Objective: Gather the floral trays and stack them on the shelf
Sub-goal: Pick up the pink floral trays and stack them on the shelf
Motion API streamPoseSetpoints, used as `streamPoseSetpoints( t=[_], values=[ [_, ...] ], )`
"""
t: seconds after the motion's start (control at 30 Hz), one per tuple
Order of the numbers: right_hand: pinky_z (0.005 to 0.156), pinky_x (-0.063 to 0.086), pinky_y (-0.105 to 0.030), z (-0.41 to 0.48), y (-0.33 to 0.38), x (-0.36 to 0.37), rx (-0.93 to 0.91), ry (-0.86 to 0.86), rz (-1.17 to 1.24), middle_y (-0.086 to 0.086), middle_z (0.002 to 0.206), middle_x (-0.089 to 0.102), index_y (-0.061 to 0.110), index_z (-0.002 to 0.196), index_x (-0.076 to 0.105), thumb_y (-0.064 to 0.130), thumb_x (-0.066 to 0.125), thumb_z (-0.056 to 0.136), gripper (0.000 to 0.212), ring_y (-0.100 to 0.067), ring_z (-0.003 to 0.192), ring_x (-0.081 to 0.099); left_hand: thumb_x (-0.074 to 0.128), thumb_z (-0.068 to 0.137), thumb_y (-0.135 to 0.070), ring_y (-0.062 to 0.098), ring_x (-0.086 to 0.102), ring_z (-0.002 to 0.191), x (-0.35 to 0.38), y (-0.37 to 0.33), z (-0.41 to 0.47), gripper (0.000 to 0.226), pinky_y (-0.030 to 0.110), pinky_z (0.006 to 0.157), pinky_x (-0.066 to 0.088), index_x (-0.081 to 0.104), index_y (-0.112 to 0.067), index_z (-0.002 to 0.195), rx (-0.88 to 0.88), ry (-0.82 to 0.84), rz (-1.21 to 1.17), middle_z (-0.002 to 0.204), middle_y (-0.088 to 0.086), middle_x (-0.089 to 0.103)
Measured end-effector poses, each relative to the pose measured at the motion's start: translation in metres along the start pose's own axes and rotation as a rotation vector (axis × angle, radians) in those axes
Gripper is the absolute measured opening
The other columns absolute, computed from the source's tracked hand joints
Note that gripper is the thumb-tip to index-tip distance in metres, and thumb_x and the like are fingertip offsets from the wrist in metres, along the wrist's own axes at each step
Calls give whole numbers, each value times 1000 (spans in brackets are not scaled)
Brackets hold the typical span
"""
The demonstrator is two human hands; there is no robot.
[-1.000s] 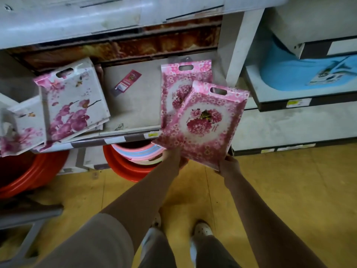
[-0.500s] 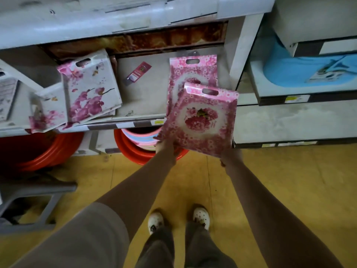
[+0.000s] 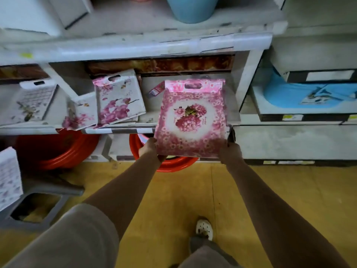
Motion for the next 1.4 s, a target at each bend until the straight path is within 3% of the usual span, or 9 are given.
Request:
streamPoseSetpoints(
  t=[0.27,0.4,0.53,0.6,0.7,0.83,1.13,1.3,1.4],
  values=[
    [44,26,-23,-85,13,58,-167,132,-190,-7,55,46,7,65,53,-1,45,82,20,-21,49,42,66,85,-29,25,59,68,-135,-23,-49,52,26,49,52,52,4,123,205,22,375,90,14,64],
    [46,26,-24,-123,19,98,-212,199,-254,-1,58,44,19,58,45,4,45,83,29,-19,52,40,64,85,-35,17,44,53,-195,-32,-80,45,21,42,32,59,-3,117,312,-130,572,77,8,58],
    [54,41,-28,-162,30,142,-270,265,-273,-15,83,60,6,93,63,5,44,84,21,-28,70,58,61,88,-33,18,47,55,-257,-44,-104,46,25,43,34,57,-1,121,391,-219,603,98,20,64],
    [60,45,-34,-185,36,165,-312,298,-268,-15,84,61,4,99,63,6,45,83,24,-28,73,59,62,88,-31,26,58,70,-290,-52,-115,45,29,51,45,58,-1,121,423,-270,557,111,22,64],
    [47,36,-24,-215,42,192,-355,330,-276,-3,71,57,11,95,62,9,47,83,20,-16,59,51,63,87,-28,34,63,95,-333,-59,-126,43,31,69,47,60,1,119,470,-324,505,113,21,65],
    [63,39,-30,-251,44,224,-400,401,-286,-15,94,65,5,104,62,11,48,84,25,-26,78,58,63,87,-24,37,63,99,-385,-60,-148,38,39,87,51,62,5,112,514,-389,444,107,23,66],
    [49,32,-27,-296,58,269,-505,520,-360,-10,85,56,3,104,58,11,45,87,23,-20,65,47,60,88,-21,22,57,62,-450,-61,-174,17,17,35,46,61,-4,83,557,-483,304,82,14,63],
    [52,35,-28,-305,67,301,-563,531,-424,-9,87,58,5,104,59,11,44,87,24,-23,73,53,60,87,-20,33,64,86,-475,-66,-169,17,47,81,54,61,-5,96,553,-514,204,93,19,66],
    [47,33,-26,-304,71,321,-554,561,-388,-4,69,52,3,97,61,7,42,85,22,-15,55,47,59,87,-21,31,63,85,-485,-73,-163,12,45,84,52,60,-9,88,549,-555,192,87,13,65]
  ],
)
Point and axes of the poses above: each hand's wrist, its own z-axis towards the middle knuckle, its own x-axis out of the palm, y = z × x, the point moved 3 cm from there along z, towards the middle knuckle
